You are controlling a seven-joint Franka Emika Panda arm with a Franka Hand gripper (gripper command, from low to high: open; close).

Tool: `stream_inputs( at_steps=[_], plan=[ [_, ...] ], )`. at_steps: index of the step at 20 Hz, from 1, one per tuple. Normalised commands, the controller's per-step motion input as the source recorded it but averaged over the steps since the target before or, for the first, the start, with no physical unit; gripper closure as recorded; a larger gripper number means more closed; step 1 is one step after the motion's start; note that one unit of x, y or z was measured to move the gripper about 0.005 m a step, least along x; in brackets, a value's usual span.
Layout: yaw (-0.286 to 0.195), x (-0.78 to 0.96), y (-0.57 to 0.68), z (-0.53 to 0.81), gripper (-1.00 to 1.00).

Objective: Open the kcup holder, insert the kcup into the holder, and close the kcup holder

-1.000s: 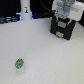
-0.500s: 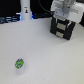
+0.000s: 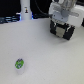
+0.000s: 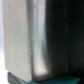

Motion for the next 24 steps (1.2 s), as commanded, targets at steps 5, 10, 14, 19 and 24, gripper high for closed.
stream_inputs(
  at_steps=[5,10,14,19,24],
  plan=[
    [-0.053,0.91,-0.4,0.13,1.0],
    [-0.058,0.9,-0.42,0.07,1.0],
    [-0.06,0.9,-0.43,0.07,1.0],
    [-0.062,0.86,-0.46,0.08,1.0],
    [-0.056,0.51,-0.26,0.08,1.0]
  ],
)
